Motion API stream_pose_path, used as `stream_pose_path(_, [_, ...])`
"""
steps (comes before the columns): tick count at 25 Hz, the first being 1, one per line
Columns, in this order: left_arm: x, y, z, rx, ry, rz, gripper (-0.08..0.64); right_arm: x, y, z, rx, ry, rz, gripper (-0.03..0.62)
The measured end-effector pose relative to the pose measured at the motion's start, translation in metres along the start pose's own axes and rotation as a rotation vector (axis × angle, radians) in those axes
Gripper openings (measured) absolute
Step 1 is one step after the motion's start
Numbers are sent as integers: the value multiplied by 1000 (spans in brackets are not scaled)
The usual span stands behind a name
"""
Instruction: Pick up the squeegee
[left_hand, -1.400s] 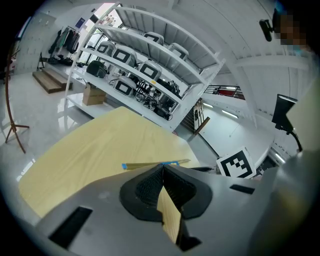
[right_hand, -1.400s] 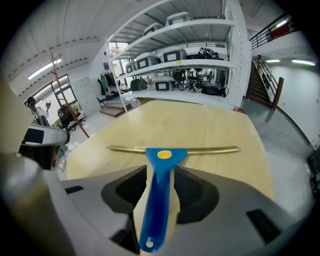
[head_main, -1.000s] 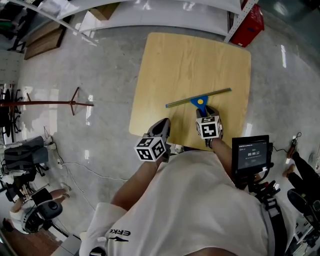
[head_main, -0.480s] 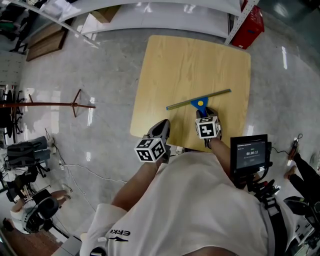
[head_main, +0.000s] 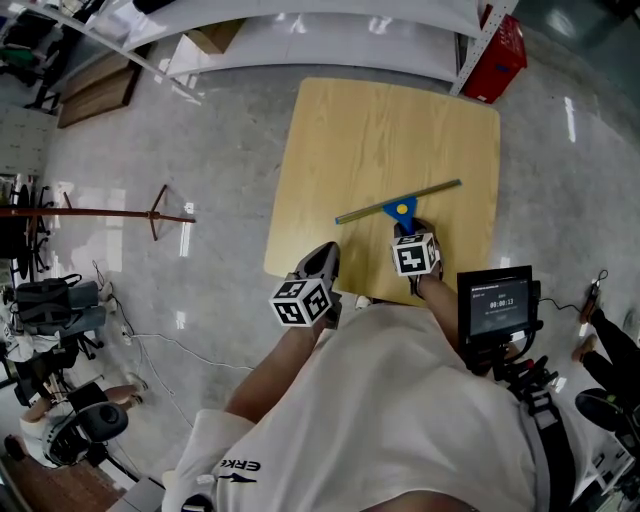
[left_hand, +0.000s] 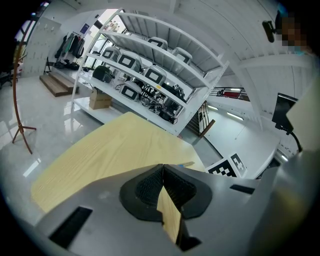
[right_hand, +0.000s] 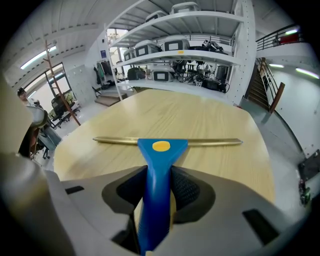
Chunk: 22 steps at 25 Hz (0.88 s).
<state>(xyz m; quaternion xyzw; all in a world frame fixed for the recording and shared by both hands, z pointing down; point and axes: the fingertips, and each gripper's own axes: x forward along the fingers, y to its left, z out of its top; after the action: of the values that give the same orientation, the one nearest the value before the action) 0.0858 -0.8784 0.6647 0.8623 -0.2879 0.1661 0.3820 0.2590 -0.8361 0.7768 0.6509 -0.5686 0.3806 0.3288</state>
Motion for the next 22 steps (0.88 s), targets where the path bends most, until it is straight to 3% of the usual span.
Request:
stream_pose_path(9, [-54,-13,-8,25,-24,-14,5,-45,20,-16,19,-75,-19,130])
stream_pose_path(14, [-24,-3,2,36,-45,-21,5,-35,3,11,37,-164,-20,129])
stream_pose_path(18, [-44,-14,3,50,-71,-51,5,-77,7,14,76,-235,-40,129])
stream_pose_path(22, [-32,-20,8,70,-102,-77,5,-92,-4,25,102,-309,-47,129])
